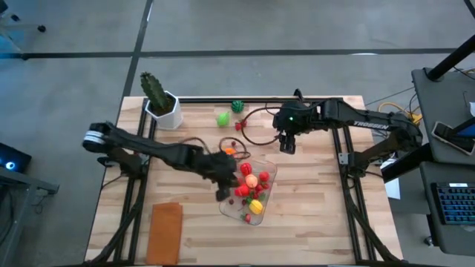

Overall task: Pick and placing Produce into tupperware
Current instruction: Put the red strawberry into the transparent bin, then put the orange pumpkin into the transparent bin

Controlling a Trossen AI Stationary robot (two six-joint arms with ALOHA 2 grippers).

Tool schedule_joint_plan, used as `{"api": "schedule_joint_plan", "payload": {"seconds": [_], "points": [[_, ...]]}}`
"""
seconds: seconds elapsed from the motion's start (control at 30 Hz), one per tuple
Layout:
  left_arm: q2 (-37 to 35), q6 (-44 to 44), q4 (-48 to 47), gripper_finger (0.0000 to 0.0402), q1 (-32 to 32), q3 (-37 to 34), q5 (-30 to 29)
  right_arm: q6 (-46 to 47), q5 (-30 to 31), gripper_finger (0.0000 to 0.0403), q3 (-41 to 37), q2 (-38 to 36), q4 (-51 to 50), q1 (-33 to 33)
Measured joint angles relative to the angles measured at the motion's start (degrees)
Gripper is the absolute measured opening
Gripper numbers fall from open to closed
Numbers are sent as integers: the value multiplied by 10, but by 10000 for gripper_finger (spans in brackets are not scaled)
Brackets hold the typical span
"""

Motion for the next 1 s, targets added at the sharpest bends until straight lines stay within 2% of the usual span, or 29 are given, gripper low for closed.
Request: {"api": "schedule_joint_plan", "payload": {"seconds": [0.1, 0.2, 0.4, 0.47, 0.6, 0.67, 0.8, 0.9, 1.0], "points": [[53, -78, -5, 135, -2, 18, 10, 0, -4, 219, 3, 0, -1, -6], [74, -111, -3, 171, -3, 38, 43, 0, -5, 219, 7, 0, 0, -6], [54, -142, -33, 236, -3, 56, 41, 5, -15, 219, 8, 0, 1, -3], [32, -158, -78, 244, -3, 56, 14, 5, -16, 219, 8, 0, 3, -4], [-19, -160, -204, 239, -17, 55, -128, -9, -14, 219, 8, 0, 7, -8], [-37, -130, -238, 232, -22, 49, -191, -16, -14, 219, 8, 0, 9, -9], [-63, 10, -240, 219, -9, 24, -251, -25, -14, 219, 8, 0, 16, -17], [-61, 88, -194, 217, 28, -14, -254, -25, -14, 219, 8, 0, 20, -26], [-47, 120, -137, 216, 71, -51, -221, -17, -13, 219, 8, 0, 20, -35]]}}
